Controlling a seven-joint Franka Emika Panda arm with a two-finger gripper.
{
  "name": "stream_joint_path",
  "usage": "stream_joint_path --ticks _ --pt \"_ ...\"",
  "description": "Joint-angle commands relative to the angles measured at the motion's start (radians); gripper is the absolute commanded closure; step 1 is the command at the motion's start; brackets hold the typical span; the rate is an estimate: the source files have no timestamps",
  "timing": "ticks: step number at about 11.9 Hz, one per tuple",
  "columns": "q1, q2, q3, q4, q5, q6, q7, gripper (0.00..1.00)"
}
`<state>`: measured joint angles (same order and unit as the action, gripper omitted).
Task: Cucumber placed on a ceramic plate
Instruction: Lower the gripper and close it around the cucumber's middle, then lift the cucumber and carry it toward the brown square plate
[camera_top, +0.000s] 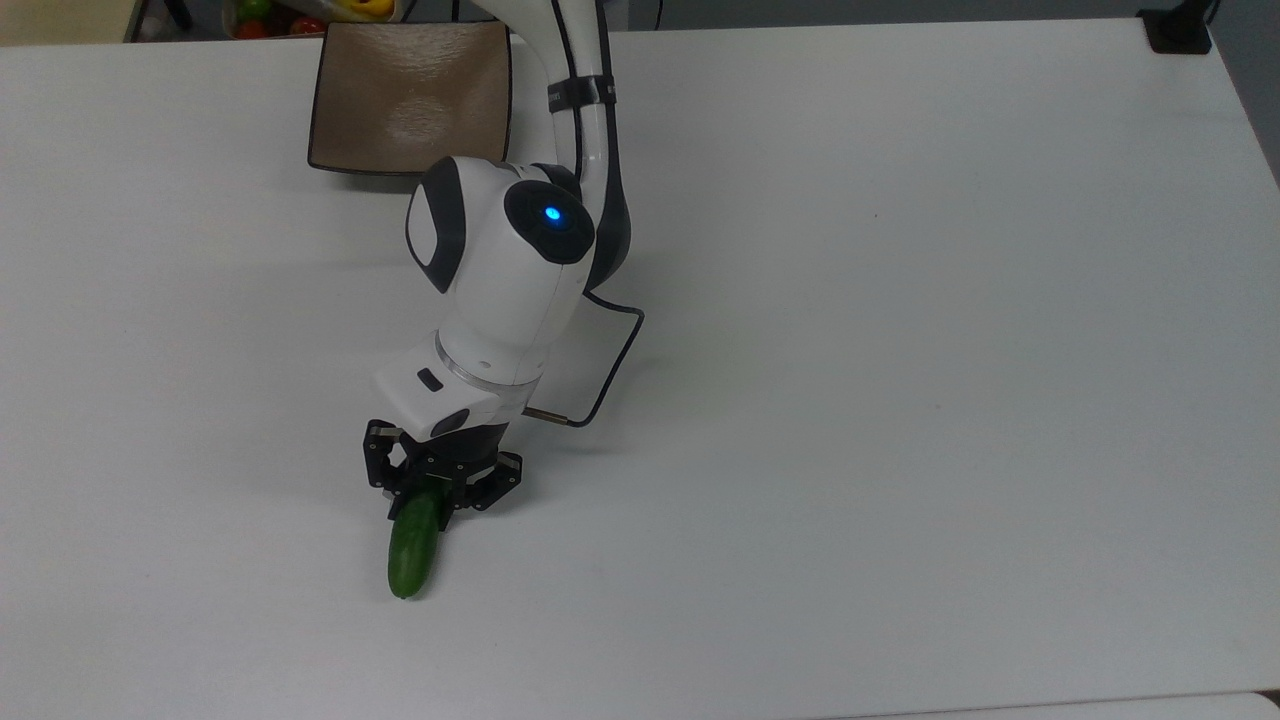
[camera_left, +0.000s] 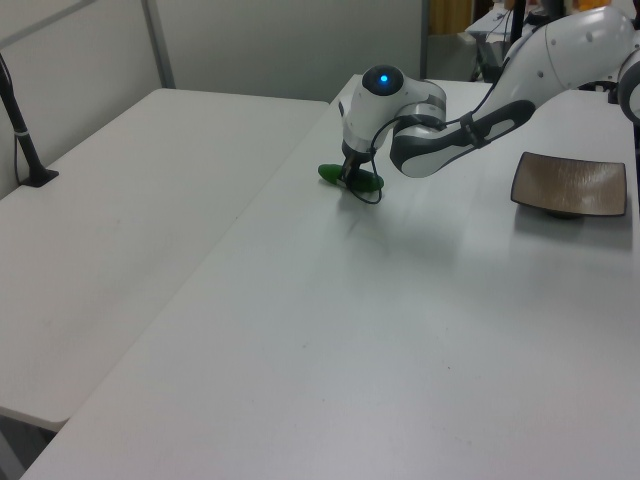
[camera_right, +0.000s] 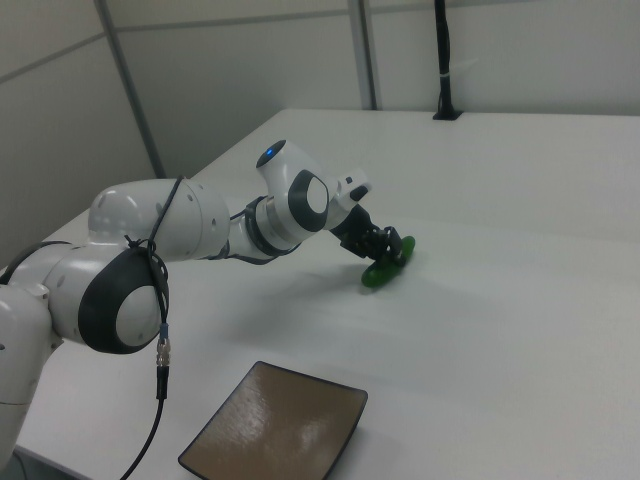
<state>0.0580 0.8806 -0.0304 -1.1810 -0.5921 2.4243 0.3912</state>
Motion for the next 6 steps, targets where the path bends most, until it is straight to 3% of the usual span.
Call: stream_joint_path --ticks 1,2,3,6 --pt "-0.003 -0.043 0.013 -0.002 -0.017 0.007 0.034 0.86" --pt "-0.029 -0.098 0.038 -0.037 -0.011 -0.005 0.031 0.86" --pt "-0.039 -0.17 0.078 -0.118 -0.009 -0.008 0.029 0.86" --pt "-0.068 -0.371 0.131 -0.366 -0.006 -0.008 0.028 0.86"
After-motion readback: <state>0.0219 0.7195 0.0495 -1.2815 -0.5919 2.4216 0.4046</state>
